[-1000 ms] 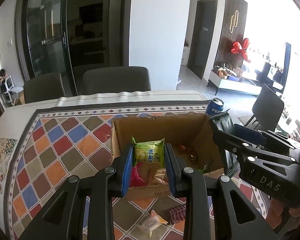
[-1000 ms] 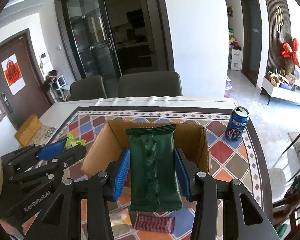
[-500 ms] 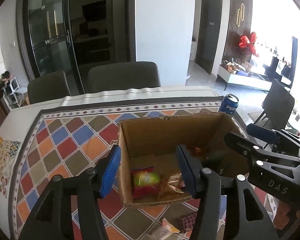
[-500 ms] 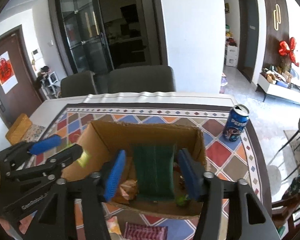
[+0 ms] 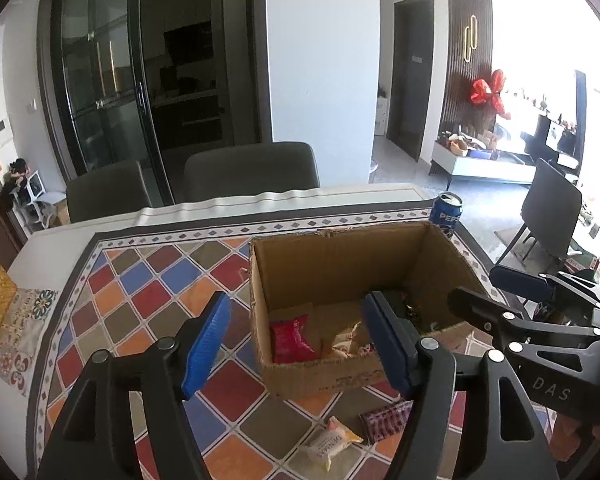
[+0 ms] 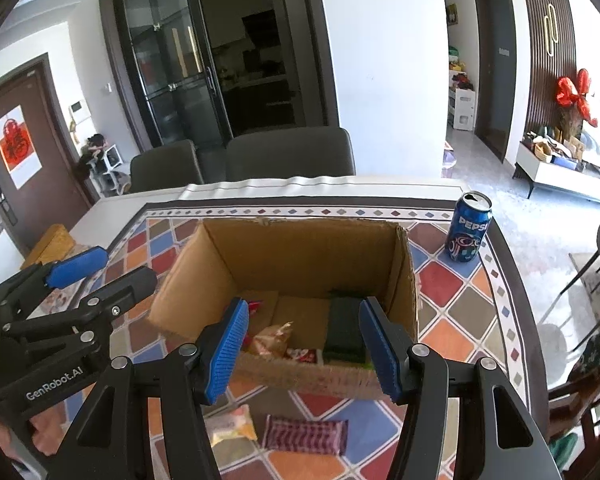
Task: Organize snacks
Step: 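Move both grippers back to the remaining snacks in front of the box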
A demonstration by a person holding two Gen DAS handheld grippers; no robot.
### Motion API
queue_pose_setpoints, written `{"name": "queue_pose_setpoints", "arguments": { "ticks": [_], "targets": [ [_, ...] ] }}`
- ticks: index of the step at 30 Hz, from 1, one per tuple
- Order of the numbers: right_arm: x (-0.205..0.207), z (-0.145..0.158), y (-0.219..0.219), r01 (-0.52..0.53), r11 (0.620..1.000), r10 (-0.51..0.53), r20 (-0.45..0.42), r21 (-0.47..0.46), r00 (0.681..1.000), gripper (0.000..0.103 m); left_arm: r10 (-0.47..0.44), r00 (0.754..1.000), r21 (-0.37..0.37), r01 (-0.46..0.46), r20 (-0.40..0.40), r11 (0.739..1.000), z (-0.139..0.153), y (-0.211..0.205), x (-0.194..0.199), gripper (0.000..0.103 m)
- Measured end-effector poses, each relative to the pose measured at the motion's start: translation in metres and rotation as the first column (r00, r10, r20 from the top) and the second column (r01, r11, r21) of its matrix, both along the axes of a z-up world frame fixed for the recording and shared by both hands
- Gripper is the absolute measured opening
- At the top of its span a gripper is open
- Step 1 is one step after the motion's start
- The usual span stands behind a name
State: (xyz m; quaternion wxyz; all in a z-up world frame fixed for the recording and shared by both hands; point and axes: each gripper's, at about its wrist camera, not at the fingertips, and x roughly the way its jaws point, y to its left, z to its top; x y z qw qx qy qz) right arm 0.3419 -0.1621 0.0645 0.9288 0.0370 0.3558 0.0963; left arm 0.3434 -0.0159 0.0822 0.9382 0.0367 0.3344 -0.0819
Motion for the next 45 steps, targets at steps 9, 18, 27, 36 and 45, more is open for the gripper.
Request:
{"name": "queue_pose_setpoints", "arguments": {
  "ticks": [9,18,27,36,45],
  "targets": [
    [-0.032,0.005,0.003,0.01,1.0,-0.009,0.014,-0.014,1.0,0.059,-0.029,0.999,0.015,0.029,0.021,0.999,0.002,0.006,-0.034,0.073],
    [-0.056,-0.011,0.009,0.008,1.0,-0.008,-0.044,-0.012,0.999,0.059,-0.064,0.998,0.037,0.063,0.008,0.997,-0.009,0.007,-0.056,0.074],
    [-0.074,-0.037,0.013,0.002,1.0,-0.004,-0.118,-0.017,0.993,0.059,-0.095,0.995,0.063,0.097,-0.03,0.993,-0.03,0.008,-0.072,0.075],
    [-0.085,-0.065,0.023,-0.008,1.0,0.004,-0.199,-0.019,0.98,0.059,-0.113,0.99,0.066,0.119,-0.088,0.991,-0.059,0.014,-0.082,0.076],
    [-0.093,-0.097,0.031,-0.02,0.999,0.012,-0.288,-0.026,0.958,0.059,-0.137,0.979,0.096,0.153,-0.152,0.984,-0.092,0.016,-0.087,0.076]
  ]
}}
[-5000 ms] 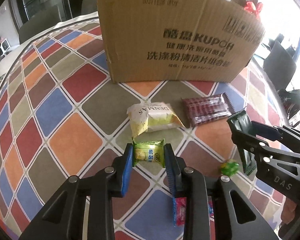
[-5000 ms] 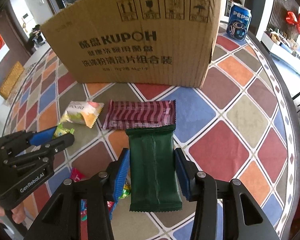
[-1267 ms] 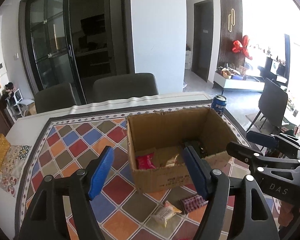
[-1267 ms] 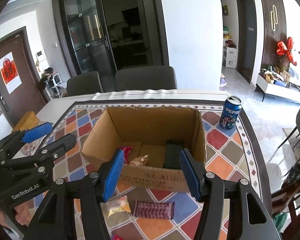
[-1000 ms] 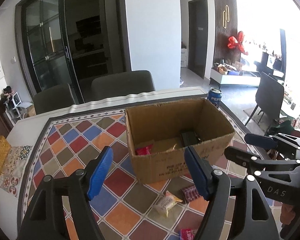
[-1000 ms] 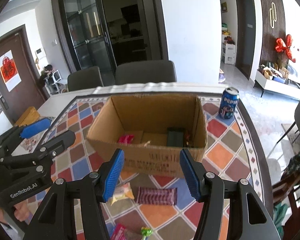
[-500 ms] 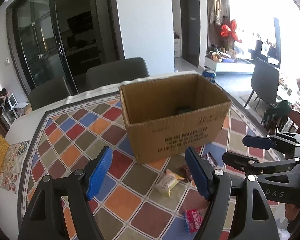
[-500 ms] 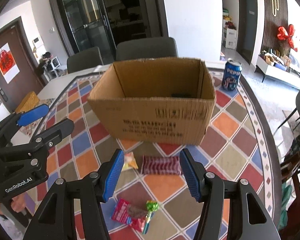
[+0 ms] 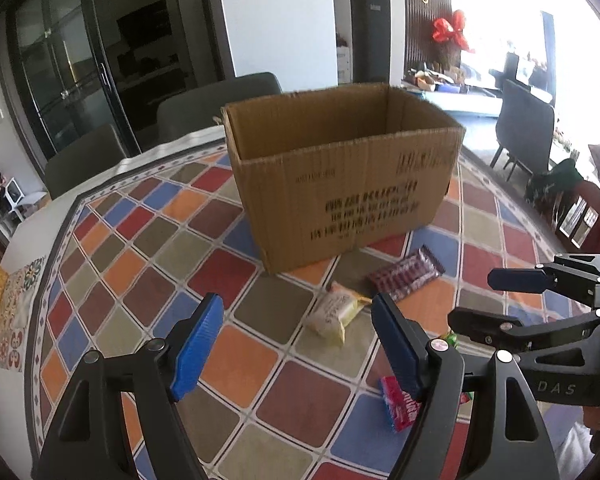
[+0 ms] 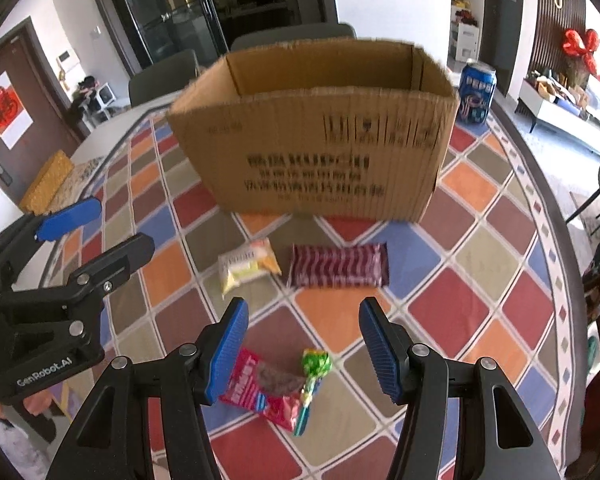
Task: Organize snacks
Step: 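Move both grippers back to the remaining snacks in front of the box, then grasp the second green lollipop with the right gripper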
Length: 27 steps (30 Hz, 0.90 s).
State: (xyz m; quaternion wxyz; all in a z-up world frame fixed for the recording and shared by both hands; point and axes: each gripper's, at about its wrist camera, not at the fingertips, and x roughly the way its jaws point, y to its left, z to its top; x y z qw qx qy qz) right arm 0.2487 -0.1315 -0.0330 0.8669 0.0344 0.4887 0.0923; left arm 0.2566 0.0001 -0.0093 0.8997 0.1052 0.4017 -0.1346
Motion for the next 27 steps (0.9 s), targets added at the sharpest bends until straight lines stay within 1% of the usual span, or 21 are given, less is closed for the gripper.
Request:
{"name": "queue_pose_setpoints", "arguments": {
  "ticks": [13,15,20,27],
  "targets": [
    [-0.012,-0.05,0.005,-0.02,1.0,0.02,-0.14,0.007,0.99,0.058,-0.041,0.997,0.044,0.044,-0.067,0.998,-0.034,-0.004,-0.001,0.076],
    [-0.011,-0.056,0.006,-0.017,1.0,0.018,-0.155,0.008,0.988,0.053,-0.046,0.996,0.052,0.05,-0.075,0.997,-0.038,-0.005,0.001,0.076],
    [-0.009,-0.065,0.006,-0.013,1.0,0.012,-0.173,0.001,0.985,0.047,-0.063,0.994,0.066,0.069,-0.087,0.995,-0.048,-0.008,0.007,0.076],
    [-0.005,-0.073,0.004,-0.009,1.0,0.01,-0.193,0.005,0.981,0.035,-0.084,0.99,0.071,0.092,-0.109,0.993,-0.058,-0.013,0.016,0.076]
  ]
}}
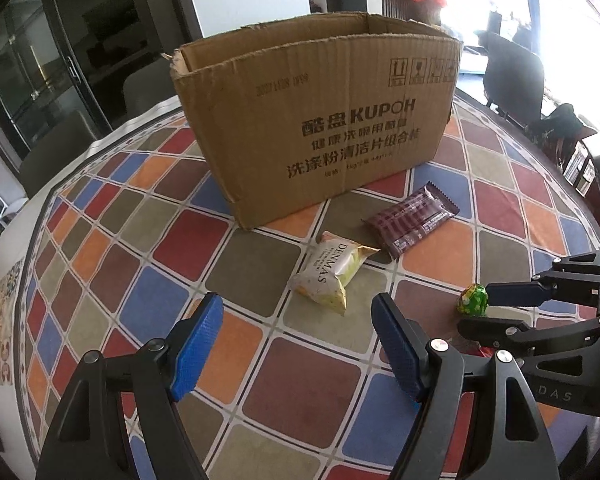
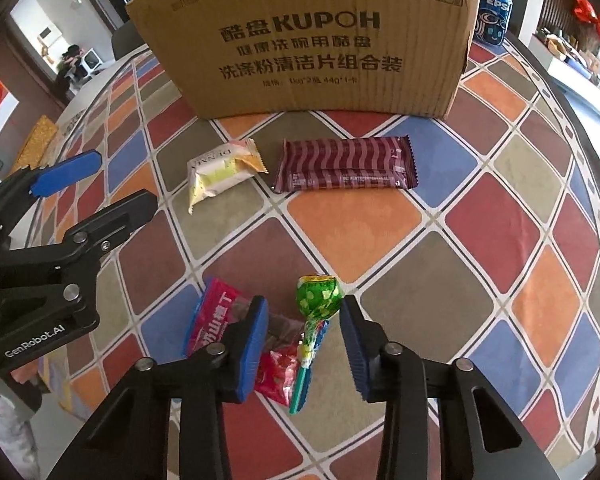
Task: Organize snacks
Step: 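Grasp the second green lollipop with the right gripper, then close the left gripper on the white DENMAS pack while the right gripper holds the lollipop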
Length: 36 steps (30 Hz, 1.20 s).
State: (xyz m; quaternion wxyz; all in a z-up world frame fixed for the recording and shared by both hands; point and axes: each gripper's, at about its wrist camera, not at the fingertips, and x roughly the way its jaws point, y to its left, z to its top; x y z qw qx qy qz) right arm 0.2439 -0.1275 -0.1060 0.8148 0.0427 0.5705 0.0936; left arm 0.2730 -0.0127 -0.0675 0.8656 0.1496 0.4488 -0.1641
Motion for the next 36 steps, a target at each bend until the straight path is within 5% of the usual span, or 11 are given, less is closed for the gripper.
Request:
{"name": "queue_pose_setpoints", "arguments": {
  "ticks": [8,28,36],
  "targets": [
    [0.007,-0.001,-0.001,0.01,1.0,-0.01,0.02,0.007,1.0,0.024,-0.034,0.999,0.013,0.034,-0.019,0.999,-0.012,-0.007,0.014,0.076],
    [0.038,0.008,-0.008,0.062,0.995,-0.067,0.072,0.072,0.995,0.023,-0.084,0.994,-0.002,0.084,-0.076,0.996,-0.039,-0.027,0.052,0.075],
    [0.042,0.009,-0.013,0.067,0.993,-0.075,0.077,0.092,0.994,0.023,-0.08,0.989,-0.082,0.07,-0.127,0.994,-0.044,-0.024,0.053,0.033]
  ]
}}
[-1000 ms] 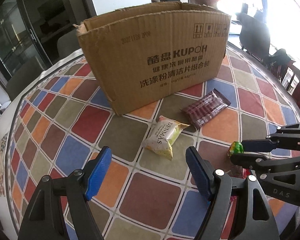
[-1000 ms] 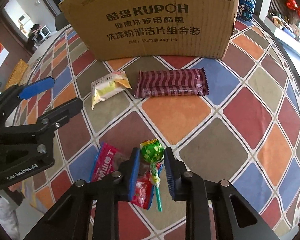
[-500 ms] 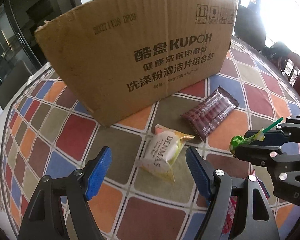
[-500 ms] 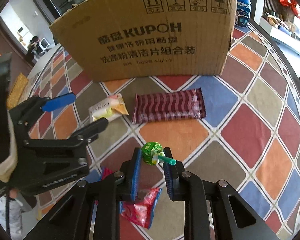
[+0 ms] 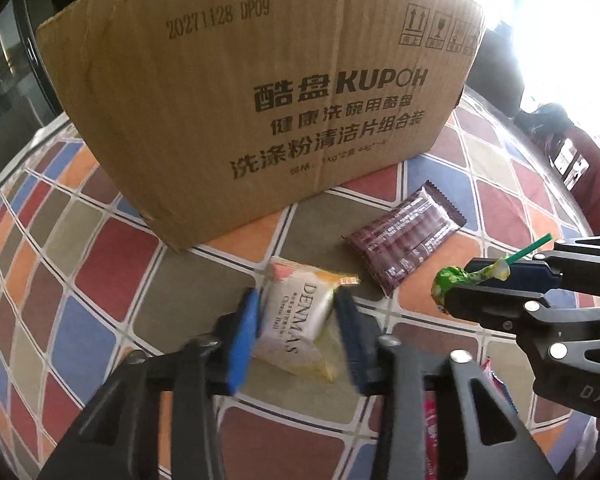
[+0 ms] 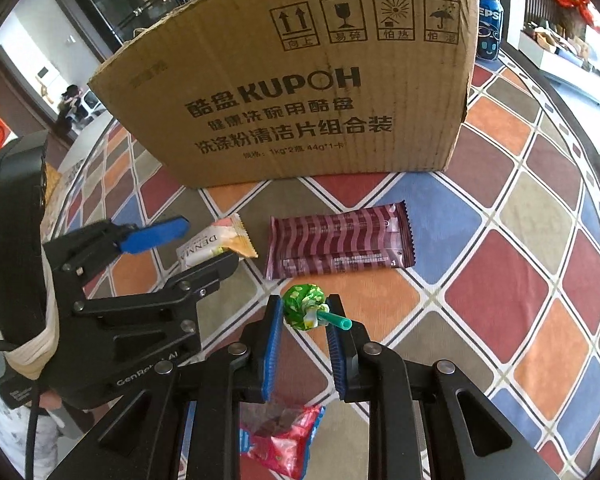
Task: Organize snacks
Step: 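Close the left gripper on the white DENMAS pack while the right gripper holds the lollipop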
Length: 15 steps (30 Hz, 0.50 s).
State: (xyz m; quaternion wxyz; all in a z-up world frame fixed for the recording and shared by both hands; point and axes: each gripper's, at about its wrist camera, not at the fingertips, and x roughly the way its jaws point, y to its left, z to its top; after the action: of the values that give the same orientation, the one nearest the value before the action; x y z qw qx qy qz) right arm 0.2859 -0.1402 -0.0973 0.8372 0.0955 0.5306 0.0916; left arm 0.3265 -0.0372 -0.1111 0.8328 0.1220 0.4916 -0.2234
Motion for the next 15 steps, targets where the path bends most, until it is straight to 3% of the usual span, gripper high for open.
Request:
{"name": "queue_pose_setpoints", "arguments": {
  "ticks": [7,15],
  "targets": [
    [-0.005,0.004,-0.003,-0.007,1.0,0.007,0.013,0.011,1.0,0.023,0.047,0.999,-0.04,-0.047,-0.013,0.998,0.004,0.006,-0.008,0.03],
    [-0.012,0.018,-0.007,-0.015,0.999,0.013,0.048,0.032,0.999,0.023,0.101,0.994,-0.07,-0.098,0.041,0.993,0.034,0.013,-0.023,0.03]
  ]
}}
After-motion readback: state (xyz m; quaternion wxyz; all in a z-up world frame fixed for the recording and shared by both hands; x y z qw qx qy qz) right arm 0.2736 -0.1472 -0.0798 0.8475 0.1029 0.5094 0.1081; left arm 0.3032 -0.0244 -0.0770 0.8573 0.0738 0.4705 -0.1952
